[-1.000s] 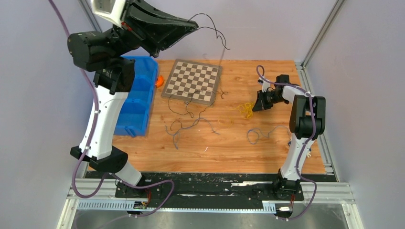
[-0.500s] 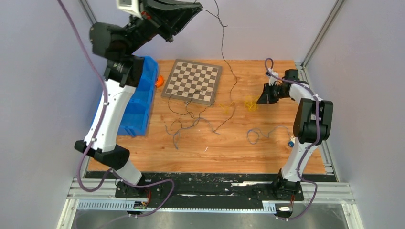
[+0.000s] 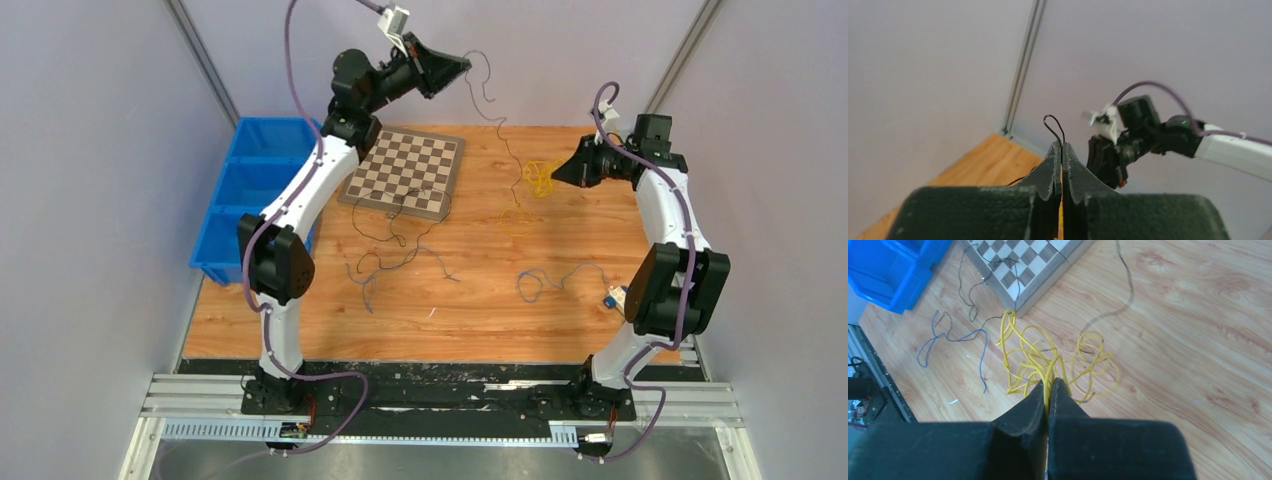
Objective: Untangle the cables
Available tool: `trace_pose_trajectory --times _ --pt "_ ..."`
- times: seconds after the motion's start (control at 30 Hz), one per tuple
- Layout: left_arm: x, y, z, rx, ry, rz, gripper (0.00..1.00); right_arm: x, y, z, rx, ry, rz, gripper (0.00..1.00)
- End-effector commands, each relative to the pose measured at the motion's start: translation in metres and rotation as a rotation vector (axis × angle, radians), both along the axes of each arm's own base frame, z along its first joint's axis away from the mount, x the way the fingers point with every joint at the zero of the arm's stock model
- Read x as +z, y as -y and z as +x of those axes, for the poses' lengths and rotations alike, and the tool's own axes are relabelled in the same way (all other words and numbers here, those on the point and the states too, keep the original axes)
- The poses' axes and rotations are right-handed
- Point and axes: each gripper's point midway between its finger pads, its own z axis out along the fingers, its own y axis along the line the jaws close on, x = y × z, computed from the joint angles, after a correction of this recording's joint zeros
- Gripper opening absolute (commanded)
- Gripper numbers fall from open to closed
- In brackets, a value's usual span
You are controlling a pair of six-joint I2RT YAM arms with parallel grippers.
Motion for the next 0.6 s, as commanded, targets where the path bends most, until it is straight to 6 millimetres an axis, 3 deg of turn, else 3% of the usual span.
trace_pose_trajectory --times 0.0,0.07,0.13,0.17,0.2,0.23,0.27,0.3,0.33,0.37,0.4,0.57 --pt "-0.057 0.010 0.019 -0.010 -0.028 0.066 0.00 0.056 -0.014 -0.012 0.048 0.093 0.057 0.00" --pt "-0.090 0.016 0.026 -0.023 -0.057 0.126 0.01 0.071 -0.017 -0.014 0.057 0.107 0.079 0.00" --pt "-0.117 0.018 0.032 -0.028 -0.082 0.192 0.19 0.086 -0.021 -0.017 0.073 0.126 0.103 0.00" --pt "-0.123 0.016 0.031 -0.027 -0.099 0.212 0.37 0.092 -0.023 -0.018 0.081 0.132 0.113 0.00" --pt "-0.132 0.014 0.031 -0.023 -0.096 0.235 0.48 0.098 -0.025 -0.020 0.089 0.141 0.121 0.00" --pt "-0.126 0.010 0.024 -0.027 -0.078 0.246 0.70 0.103 -0.026 -0.022 0.096 0.148 0.129 0.00" --pt "-0.134 0.008 0.022 -0.026 -0.061 0.282 0.79 0.108 -0.029 -0.025 0.111 0.156 0.138 0.00" --pt "-0.125 0.007 0.008 -0.057 -0.022 0.295 0.89 0.112 -0.032 -0.028 0.123 0.162 0.145 0.00" --pt "-0.132 0.006 0.001 -0.073 0.001 0.331 0.90 0.114 -0.034 -0.031 0.133 0.167 0.148 0.00" --pt "-0.123 0.004 -0.014 -0.107 0.039 0.341 0.92 0.116 -0.038 -0.033 0.144 0.174 0.149 0.00" --pt "-0.132 0.005 -0.022 -0.128 0.051 0.375 0.92 0.118 -0.041 -0.036 0.156 0.180 0.149 0.00" --pt "-0.145 0.015 -0.080 -0.262 0.181 0.463 0.93 0.129 -0.063 -0.053 0.221 0.220 0.142 0.00"
